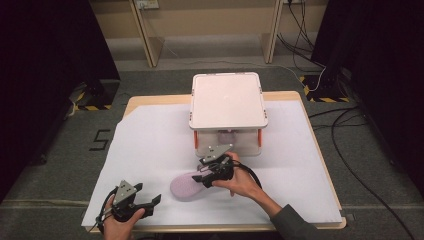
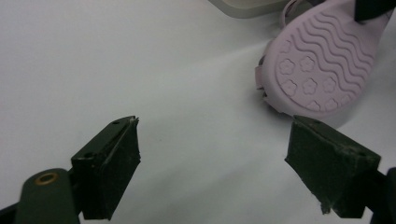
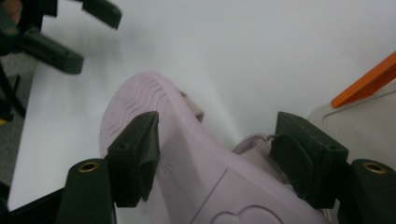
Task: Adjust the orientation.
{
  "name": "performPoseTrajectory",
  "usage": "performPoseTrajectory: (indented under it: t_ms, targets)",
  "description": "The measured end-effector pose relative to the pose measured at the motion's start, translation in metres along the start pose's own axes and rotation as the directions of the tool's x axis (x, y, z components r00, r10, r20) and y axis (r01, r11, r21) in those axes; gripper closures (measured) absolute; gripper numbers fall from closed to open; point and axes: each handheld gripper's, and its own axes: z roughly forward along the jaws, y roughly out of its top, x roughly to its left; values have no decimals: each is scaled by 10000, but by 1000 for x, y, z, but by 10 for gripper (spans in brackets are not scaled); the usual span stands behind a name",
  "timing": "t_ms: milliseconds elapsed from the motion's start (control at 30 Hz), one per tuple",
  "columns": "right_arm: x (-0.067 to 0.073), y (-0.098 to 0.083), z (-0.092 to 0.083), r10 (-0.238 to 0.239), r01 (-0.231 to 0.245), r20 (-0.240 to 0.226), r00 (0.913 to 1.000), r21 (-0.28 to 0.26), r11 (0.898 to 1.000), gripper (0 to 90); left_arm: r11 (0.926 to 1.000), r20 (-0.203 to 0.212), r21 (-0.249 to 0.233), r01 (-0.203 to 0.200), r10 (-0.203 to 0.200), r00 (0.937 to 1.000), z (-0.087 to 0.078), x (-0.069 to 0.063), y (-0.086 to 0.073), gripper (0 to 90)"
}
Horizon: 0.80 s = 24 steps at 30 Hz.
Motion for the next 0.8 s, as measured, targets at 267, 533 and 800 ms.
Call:
performPoseTrajectory:
  t_ms: [267,533,800]
  targets:
    - [18,-7,-17,-1239,1231,301,9918,292,9920,381,10000,-12,-27,-12,12,10000,0,0,0,170]
    - [37,-21,-43,-1324,1324,223,9909,-13,9912,436,10000,-33,-34,-12,12,10000,0,0,0,171]
    - [56,-35,-59,-1331,1336,282,9907,-175,9909,450,10000,-50,-71,-3,2,10000,-1,0,0,171]
